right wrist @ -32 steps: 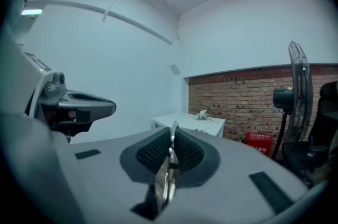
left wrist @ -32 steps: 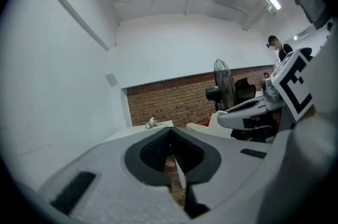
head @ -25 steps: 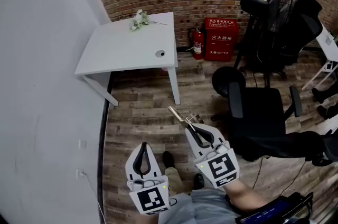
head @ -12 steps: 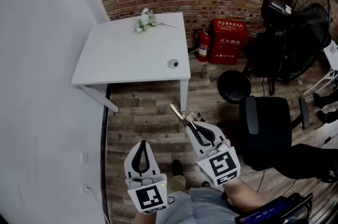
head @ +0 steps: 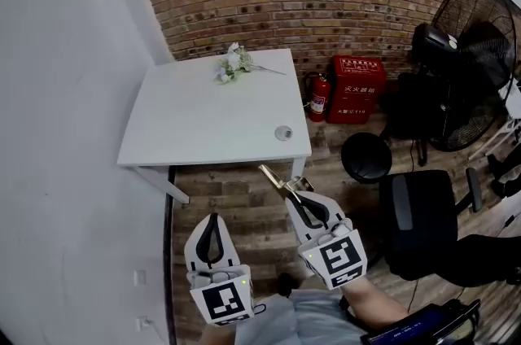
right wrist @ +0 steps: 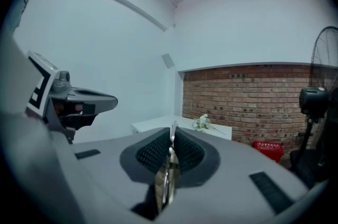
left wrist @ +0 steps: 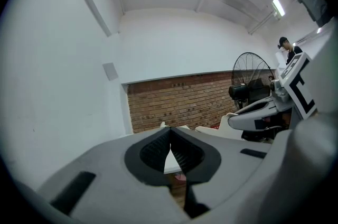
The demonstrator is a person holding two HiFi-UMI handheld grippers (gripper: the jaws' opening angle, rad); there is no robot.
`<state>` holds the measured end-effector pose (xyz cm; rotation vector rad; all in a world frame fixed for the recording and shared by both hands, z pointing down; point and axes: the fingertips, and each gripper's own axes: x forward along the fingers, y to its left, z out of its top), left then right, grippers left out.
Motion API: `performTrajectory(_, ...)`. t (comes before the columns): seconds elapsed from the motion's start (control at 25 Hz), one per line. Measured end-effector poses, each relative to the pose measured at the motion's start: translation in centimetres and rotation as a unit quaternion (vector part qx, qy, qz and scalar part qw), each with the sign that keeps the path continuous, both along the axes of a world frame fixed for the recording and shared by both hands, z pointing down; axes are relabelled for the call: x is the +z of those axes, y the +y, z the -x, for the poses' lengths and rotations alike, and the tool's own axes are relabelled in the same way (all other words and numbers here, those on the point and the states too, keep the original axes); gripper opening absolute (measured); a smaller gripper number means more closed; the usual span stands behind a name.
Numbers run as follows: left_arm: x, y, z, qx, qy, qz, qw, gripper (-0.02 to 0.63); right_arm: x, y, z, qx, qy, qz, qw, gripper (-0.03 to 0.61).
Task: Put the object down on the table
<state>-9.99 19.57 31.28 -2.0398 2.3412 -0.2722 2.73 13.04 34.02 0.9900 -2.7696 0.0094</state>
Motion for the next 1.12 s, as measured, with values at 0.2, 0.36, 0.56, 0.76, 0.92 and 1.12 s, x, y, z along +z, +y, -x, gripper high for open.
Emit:
performTrajectory(0.2,-0.2,-2.3,1.1,0.008,-0.007,-0.004,0.9999,0.009,-0.4,-1.6,0.7,0.01,0.0,-0.001,1.0,0.029)
performTrajectory(0.36,0.5,-3.5,1.3,0.015,-0.006,0.001,0.9999,0.009,0.3,-2.6,0.8,0.016,0.0,0.003,1.0,0.029)
performTrajectory(0.56,1.9,-5.6,2.0,0.019,0.001,0.018,0.9997,0.009,1.1,-4.7,1.6,0.02,0.003,0.013,1.0,0.029)
performTrajectory(0.76,3.5,-9.3,2.7,0.026,-0.002,0.036,0.999,0.009,2.5,-8.3,2.3,0.028,0.002,0.03,0.999,0.029)
performTrajectory(0.92,4.5,-13.2,3.8,0.029,-0.006,0.051,0.9983,0.009,3.6,-12.4,3.4,0.031,0.001,0.044,0.999,0.029)
performTrajectory(1.12,5.2,-18.6,5.7,0.029,-0.013,0.062,0.9976,0.009,4.7,-17.9,5.4,0.023,0.008,0.053,0.998,0.029)
